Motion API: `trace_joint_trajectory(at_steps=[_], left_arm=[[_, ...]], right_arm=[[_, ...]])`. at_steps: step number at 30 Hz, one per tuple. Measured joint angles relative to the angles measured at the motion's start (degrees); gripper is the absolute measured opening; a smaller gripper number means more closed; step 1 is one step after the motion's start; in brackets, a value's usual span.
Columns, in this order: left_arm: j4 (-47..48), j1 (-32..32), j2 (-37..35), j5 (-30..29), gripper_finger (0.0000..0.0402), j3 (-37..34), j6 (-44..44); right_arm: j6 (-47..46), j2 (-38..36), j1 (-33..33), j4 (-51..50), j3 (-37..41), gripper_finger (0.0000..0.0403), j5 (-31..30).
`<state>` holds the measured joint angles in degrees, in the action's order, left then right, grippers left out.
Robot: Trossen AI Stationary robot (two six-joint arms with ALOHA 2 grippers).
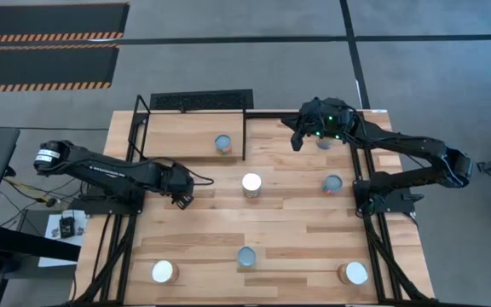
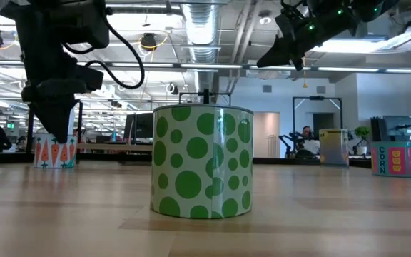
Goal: Pick and place cans onto a shelf
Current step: Put the small canned fresh sliced carrots on the shelf
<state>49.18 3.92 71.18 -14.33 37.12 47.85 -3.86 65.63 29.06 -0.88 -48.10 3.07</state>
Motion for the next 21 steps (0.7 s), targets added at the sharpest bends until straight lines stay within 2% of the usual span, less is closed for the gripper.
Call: trace_joint_trajectory(at_steps=[4, 11, 17, 21], left_arm=[[-1.0, 0.0, 0.0, 0.2, 0.0099, -0.1, -0.3], [-1.5, -0.3, -0.1, 2.2, 0.0011, -0.1, -5.6], [-0.4, -4.3, -0.5, 7.0, 0.0002, 4.3, -12.9], [-1.2, -10.1, -0.7, 6.0, 0.0001, 10.7, -18.9]], right_arm=[[0.0, 0.0, 0.0, 0.0, 0.0, 0.0006, 0.0], [0.7, 0.0, 0.0, 0.0, 0.0, 0.0006, 0.0], [0.9, 0.0, 0.0, 0.0, 0.0, 0.0005, 0.0], [0.9, 0.0, 0.0, -0.2, 0.0, 0.0006, 0.0]])
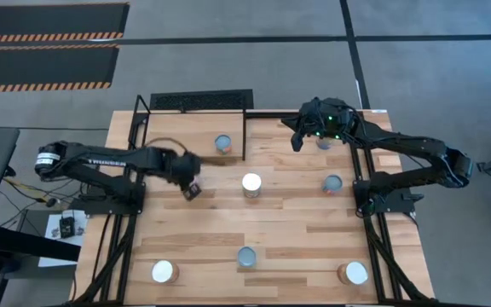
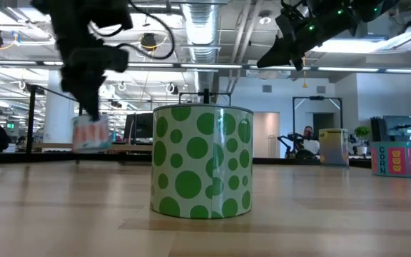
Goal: Pick and place cans onto a shelf
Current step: Put the small canned fresh sliced carrots on the shelf
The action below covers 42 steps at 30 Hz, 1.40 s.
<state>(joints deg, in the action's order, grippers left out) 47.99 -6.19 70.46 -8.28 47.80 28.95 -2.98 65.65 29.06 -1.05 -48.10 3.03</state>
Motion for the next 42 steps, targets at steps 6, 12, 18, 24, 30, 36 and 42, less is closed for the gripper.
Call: trace_joint_trajectory(at_steps=[6, 12, 18, 24, 30, 36, 42], left_arm=[[-0.9, -8.5, 0.1, -1.7, 0.0, 5.9, -10.1], [-6.5, -15.4, 2.4, -2.7, 0.0, 6.4, -16.4], [-11.2, -18.1, 7.8, -1.8, 0.0, 6.4, -22.8], [-11.3, -18.4, 12.1, -1.2, 0.0, 8.2, -25.3], [-10.9, -18.9, 14.0, -1.0, 0.0, 10.0, -25.6], [-8.3, -19.7, 13.9, -0.6, 0.0, 10.1, -25.5], [-7.5, -20.2, 13.9, 0.6, 0.0002, 10.2, -25.3]], right_arm=[[0.0, 0.0, -0.1, -0.4, 0.0, 0.0005, 0.0], [-0.4, 0.0, -0.2, -1.0, 0.0, 0.0006, 0.0], [-0.2, 0.0, -0.2, -2.1, 0.0, 0.0006, 0.0], [-0.2, 0.0, -0.2, -2.0, 0.0, 0.0006, 0.0], [-0.4, 0.0, -0.2, -2.0, 0.0, 0.0006, -0.1], [-0.4, 0.0, -0.2, -2.0, 0.0, 0.0006, -0.2], [-0.4, 0.0, -0.2, -2.0, 0.0, 0.0006, -0.2]])
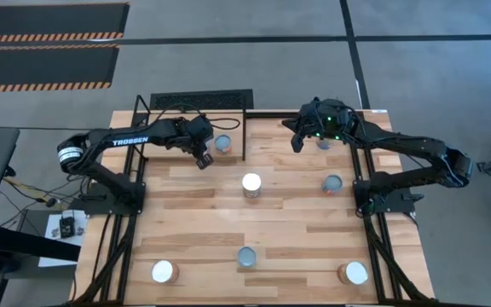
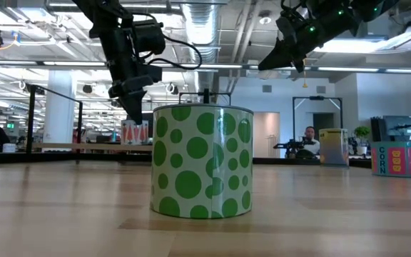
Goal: Pick and place cans onto a shelf
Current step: Put the small canned fresh sliced carrots on the shelf, then adjust the small canned goods on the shelf
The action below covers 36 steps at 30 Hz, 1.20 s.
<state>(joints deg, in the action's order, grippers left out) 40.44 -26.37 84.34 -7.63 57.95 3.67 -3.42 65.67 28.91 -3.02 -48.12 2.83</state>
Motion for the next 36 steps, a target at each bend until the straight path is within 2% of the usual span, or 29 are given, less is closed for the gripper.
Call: trace_joint_trajectory(at_steps=[11, 20, 22, 25, 27, 30, 36], left_arm=[[-0.2, 0.0, 0.1, -0.1, 0.0048, 0.3, 0.4], [0.0, 0.0, 0.1, 1.7, 0.0066, 7.3, -2.1], [0.0, 0.0, 0.1, 4.9, 0.0065, 8.1, -2.3], [-0.3, 0.3, 0.1, 16.8, 0.0053, 8.2, -3.7], [-1.8, 1.3, 0.1, 21.0, 0.0036, 7.3, -4.7], [-4.4, 2.5, 0.2, 20.6, 0.0007, 5.2, -4.9], [-10.1, 2.7, 0.2, 14.7, 0.0002, 1.8, -4.1]], right_arm=[[0.0, 0.0, 0.0, 0.0, 0.0, 0.0006, -0.1], [-0.1, 0.0, 0.0, 0.0, 0.0, 0.0006, -0.1], [-0.1, 0.0, 0.0, 0.0, 0.0, 0.0006, -0.1], [-0.2, 0.0, 0.0, 0.0, 0.0, 0.0006, -0.1], [-0.2, 0.0, 0.0, 0.0, 0.0, 0.0006, -0.1], [-0.2, 0.0, 0.0, 0.0, 0.0, 0.0006, -0.1], [0.0, 0.0, 0.0, 0.0, 0.0, 0.0006, -0.1]])
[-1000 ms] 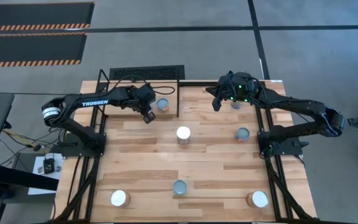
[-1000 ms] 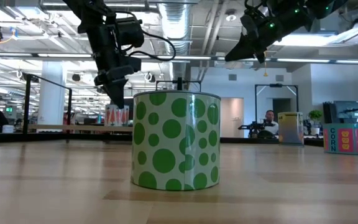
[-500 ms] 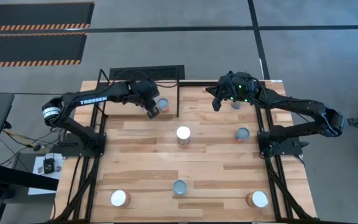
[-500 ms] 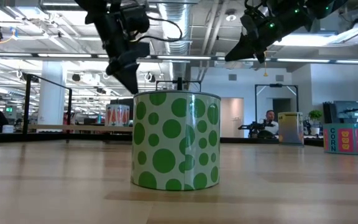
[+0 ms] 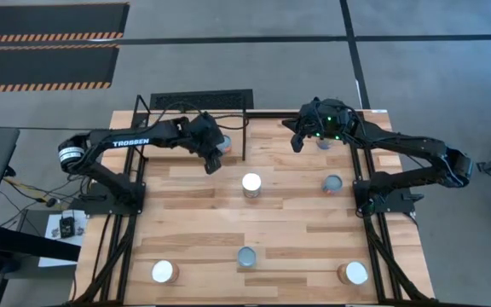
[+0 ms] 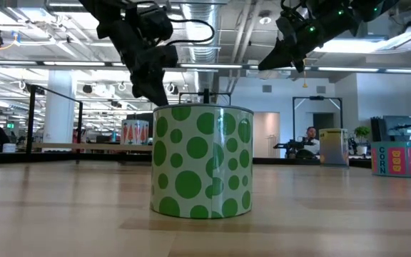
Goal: Pick and place cans onto a shelf
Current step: Adjust the small canned goods on the shelf
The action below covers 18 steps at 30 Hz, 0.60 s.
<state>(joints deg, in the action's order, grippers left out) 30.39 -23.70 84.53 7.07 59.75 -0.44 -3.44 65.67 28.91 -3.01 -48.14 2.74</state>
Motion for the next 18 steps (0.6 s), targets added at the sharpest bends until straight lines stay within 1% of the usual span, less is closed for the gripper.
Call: trace_joint_trajectory(at_steps=[6, 9, 13, 18], left_arm=[[-0.9, 0.0, 1.2, -1.3, 0.0, -0.2, -2.0], [-2.8, 0.3, 3.6, -1.6, 0.0, -0.1, -2.4], [-2.9, 0.6, 6.4, -3.6, 0.0, 0.4, -1.9], [-4.0, 0.7, 7.1, -6.4, 0.0, 1.6, -2.1]], right_arm=[[0.3, 0.0, 0.0, 0.0, 0.0, 0.0006, 0.0], [0.3, 0.0, 0.0, 0.0, 0.0, 0.0006, 0.0], [0.2, 0.0, 0.0, 0.1, 0.0, 0.0006, 0.0], [0.0, 0.0, 0.0, 0.0, 0.0, 0.0006, 0.0]])
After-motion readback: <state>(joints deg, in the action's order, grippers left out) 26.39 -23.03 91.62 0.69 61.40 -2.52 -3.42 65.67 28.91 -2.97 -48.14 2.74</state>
